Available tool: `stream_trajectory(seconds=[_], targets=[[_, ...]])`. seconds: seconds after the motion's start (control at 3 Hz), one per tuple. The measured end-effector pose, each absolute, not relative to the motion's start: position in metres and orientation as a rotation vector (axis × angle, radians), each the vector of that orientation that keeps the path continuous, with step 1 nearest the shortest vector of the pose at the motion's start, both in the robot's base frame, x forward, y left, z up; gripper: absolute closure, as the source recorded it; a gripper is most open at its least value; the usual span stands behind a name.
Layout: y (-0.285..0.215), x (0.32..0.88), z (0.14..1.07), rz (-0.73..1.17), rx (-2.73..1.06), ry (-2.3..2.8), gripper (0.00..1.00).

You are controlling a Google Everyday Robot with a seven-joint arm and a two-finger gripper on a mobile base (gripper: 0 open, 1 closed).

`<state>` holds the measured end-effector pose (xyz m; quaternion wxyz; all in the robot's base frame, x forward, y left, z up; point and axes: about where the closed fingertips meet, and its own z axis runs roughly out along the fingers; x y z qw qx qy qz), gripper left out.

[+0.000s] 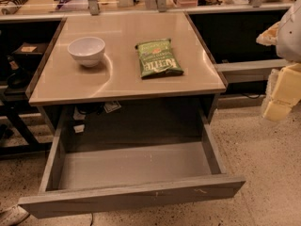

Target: Close top drawer

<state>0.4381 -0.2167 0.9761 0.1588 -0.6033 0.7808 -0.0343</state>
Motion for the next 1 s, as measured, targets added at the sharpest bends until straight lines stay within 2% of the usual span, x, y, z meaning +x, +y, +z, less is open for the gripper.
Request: stream_trajectory(seconds=[0.33,0.67,1.0], targets=[[-0.2167,0.4381,0.9761,-0.098,-1.725,2.232,0.00],[-0.2167,0.4381,0.9761,-0.098,-1.725,2.232,0.18],[-0.2167,0.4381,0.9761,-0.098,-1.725,2.232,0.42]])
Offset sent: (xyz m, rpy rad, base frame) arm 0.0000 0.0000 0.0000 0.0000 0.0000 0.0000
